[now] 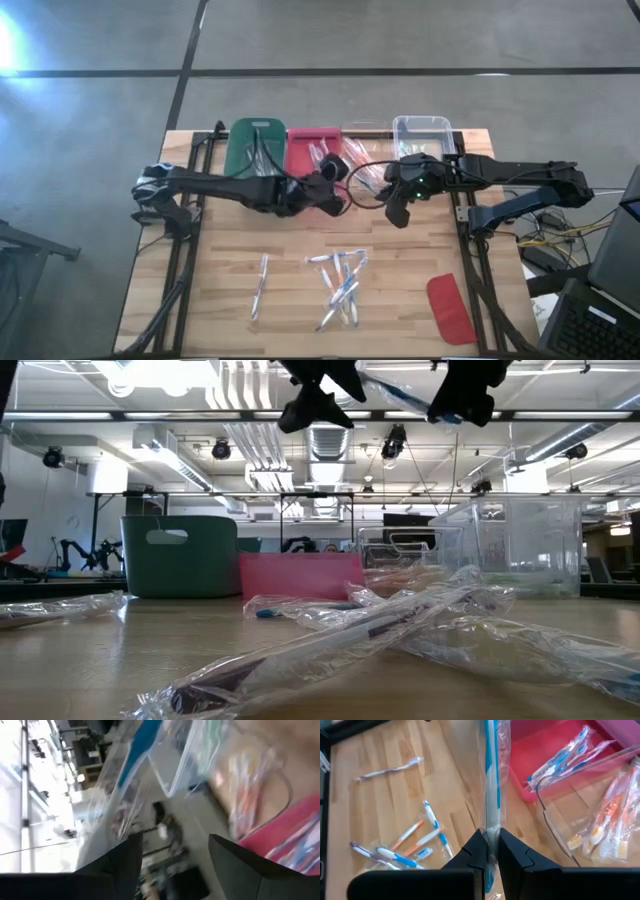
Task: Pick & Place Toothbrushes
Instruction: Put the blue toothbrush into the red bin
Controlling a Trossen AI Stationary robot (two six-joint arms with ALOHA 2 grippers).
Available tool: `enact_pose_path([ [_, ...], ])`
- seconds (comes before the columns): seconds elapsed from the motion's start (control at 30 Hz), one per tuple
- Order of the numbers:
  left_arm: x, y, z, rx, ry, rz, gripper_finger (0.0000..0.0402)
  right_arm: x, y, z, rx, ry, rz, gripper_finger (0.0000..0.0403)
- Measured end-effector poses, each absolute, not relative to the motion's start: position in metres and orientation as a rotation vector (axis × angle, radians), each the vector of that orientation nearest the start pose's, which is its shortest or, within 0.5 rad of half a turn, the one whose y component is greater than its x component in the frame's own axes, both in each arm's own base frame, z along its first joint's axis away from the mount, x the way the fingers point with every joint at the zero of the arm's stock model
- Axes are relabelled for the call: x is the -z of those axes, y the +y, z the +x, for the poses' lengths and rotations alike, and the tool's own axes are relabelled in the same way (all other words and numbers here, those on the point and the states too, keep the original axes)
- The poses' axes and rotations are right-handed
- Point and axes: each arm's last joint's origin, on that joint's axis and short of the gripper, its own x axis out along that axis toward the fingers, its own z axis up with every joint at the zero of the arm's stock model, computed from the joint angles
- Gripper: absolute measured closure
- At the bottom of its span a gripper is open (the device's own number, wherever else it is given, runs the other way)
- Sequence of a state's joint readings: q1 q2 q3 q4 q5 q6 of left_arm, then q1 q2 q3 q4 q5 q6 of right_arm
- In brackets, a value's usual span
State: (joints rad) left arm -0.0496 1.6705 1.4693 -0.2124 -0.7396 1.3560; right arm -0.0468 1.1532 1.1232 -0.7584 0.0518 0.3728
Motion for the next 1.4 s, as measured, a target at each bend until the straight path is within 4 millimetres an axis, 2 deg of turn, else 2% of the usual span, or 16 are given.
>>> enact_pose_path([
  [0.17, -0.334, -0.006, 0.389, -0.454, 0.936, 1.582, 0.0172, -0.328, -0.016, 0.234, 0.258, 0.784, 0.343, 0.0383],
  [0.3, -0.336, -0.013, 0.389, -0.533, 0.986, 1.602, 0.0172, -0.328, -0.021, 0.234, 0.311, 0.779, 0.307, 0.0383],
  [0.53, -0.344, -0.025, 0.384, -0.546, 0.942, 1.592, 0.0172, -0.336, -0.034, 0.222, 0.377, 0.73, 0.306, 0.0383],
  [0.67, -0.347, -0.026, 0.386, -0.54, 0.899, 1.61, 0.0172, -0.336, -0.037, 0.222, 0.332, 0.744, 0.329, 0.0383],
  [1.0, -0.349, -0.021, 0.403, -0.513, 0.79, 1.769, 0.0172, -0.336, -0.036, 0.222, 0.308, 0.746, 0.337, 0.0383],
  [1.23, -0.332, -0.007, 0.418, -0.519, 0.84, 1.816, 0.0172, -0.338, -0.034, 0.225, 0.251, 0.722, 0.352, 0.0383],
  [1.4, -0.328, -0.004, 0.421, -0.536, 0.835, 1.802, 0.0173, -0.338, -0.035, 0.226, 0.245, 0.711, 0.338, 0.0383],
])
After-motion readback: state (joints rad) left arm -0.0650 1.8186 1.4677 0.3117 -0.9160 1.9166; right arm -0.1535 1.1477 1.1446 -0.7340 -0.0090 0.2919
